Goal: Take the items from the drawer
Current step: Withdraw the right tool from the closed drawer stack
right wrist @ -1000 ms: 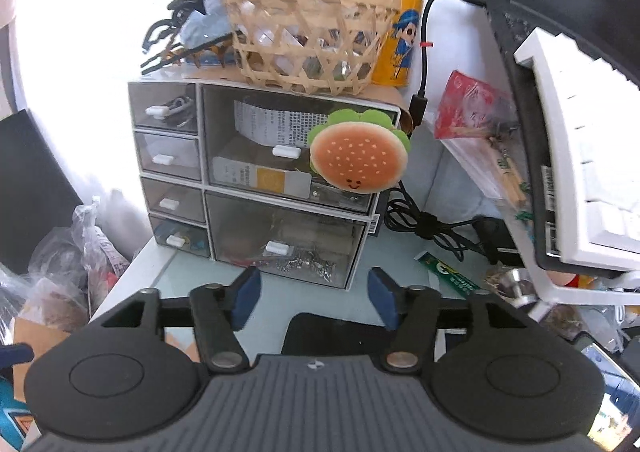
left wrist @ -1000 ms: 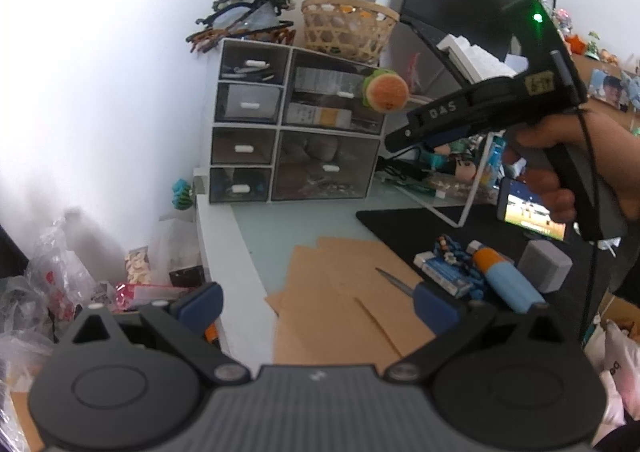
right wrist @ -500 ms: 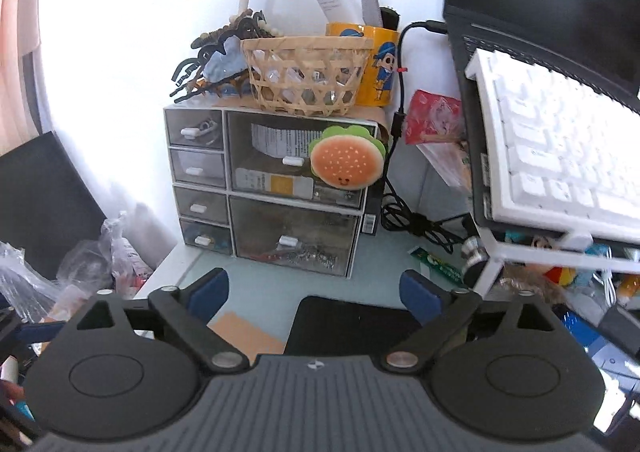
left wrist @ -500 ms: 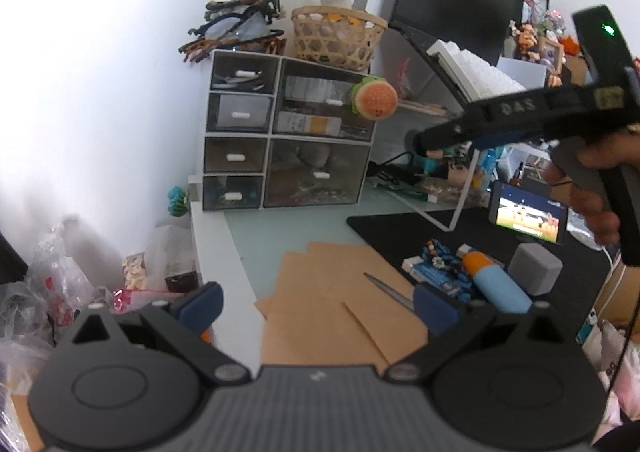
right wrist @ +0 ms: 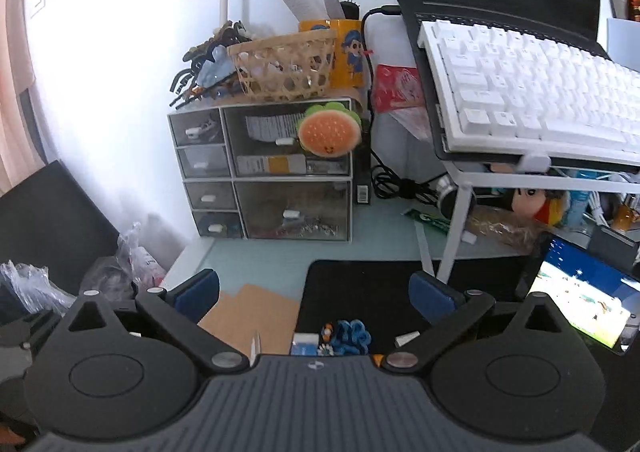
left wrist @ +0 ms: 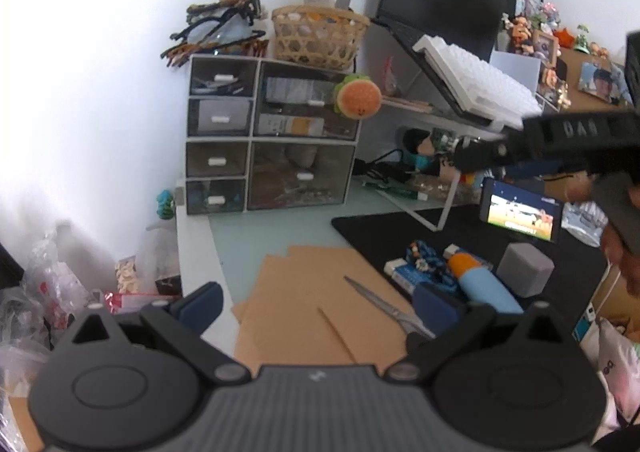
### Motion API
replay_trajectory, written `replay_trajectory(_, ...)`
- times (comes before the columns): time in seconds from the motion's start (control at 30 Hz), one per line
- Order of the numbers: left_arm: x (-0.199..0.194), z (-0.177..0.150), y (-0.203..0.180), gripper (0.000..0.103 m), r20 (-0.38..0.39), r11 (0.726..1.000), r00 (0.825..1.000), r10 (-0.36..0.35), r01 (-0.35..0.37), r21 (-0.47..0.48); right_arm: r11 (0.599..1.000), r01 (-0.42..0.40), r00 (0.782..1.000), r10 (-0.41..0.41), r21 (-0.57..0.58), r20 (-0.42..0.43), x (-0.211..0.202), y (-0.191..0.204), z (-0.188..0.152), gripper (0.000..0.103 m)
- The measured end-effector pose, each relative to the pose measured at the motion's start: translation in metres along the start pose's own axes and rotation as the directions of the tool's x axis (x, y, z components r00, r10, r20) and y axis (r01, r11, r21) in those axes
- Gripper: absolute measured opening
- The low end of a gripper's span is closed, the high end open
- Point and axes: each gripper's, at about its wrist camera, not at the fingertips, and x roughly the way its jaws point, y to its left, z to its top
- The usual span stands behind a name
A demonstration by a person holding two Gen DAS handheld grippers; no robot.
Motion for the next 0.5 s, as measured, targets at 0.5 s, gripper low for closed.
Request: replay_trajectory(0.5,-0.010,0.017,-0.027,0.103,0.000,1.000,1.000,0.025,-0.025,0.017,0.999,-0.015,0.999,0.014,0.031,0.046,-0.034,-0.009,-0.024,0.103)
